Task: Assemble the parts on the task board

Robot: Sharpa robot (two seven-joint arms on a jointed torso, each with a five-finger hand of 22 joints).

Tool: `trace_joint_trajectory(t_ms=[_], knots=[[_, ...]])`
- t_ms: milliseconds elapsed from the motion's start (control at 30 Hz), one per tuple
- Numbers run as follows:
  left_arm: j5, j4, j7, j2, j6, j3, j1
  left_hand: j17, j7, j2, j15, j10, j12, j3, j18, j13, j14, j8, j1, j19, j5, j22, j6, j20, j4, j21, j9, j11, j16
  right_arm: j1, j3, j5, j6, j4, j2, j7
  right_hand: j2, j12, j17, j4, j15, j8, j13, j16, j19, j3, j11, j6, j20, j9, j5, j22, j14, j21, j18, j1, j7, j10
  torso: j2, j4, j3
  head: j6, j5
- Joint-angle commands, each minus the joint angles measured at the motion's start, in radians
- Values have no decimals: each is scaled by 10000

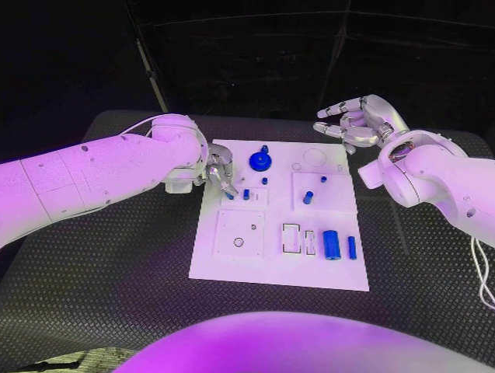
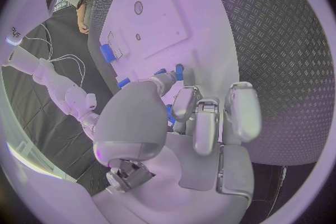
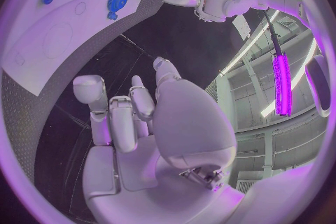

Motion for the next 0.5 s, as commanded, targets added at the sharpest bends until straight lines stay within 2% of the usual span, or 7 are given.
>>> trace_joint_trajectory(t_ms=[33,267,500], knots=[[46,-11,-4,81,201,-94,-113,2634,-77,70,-100,117,57,407,49,48,1038,93,-169,82,-45,141,165,-10,-399,50,61,-14,31,16,6,41,75,13,9,74,102,32,972,-14,-66,32,10,-17,18,-34,-6,28,-48,-2,65,8,670,-53,128,-33,9,56,0,12,0,2,-7],[47,-17,0,86,236,-109,-113,2634,-165,102,-153,189,153,77,29,157,1038,220,-418,145,-48,235,295,-58,-272,118,238,-83,31,16,6,41,74,6,13,74,102,32,972,-14,-66,32,10,-17,18,-34,-6,28,-48,-2,65,8,670,-53,128,-33,9,56,-4,12,1,2,0],[46,-16,7,109,181,-113,-113,2634,-225,191,-192,255,237,18,12,253,1038,322,-351,193,-34,307,362,-92,-346,173,386,-135,31,16,6,41,73,4,21,77,102,32,972,-14,-66,32,10,-17,18,-34,-6,28,-48,-2,65,8,670,-53,128,-33,9,56,-5,3,4,2,11]])
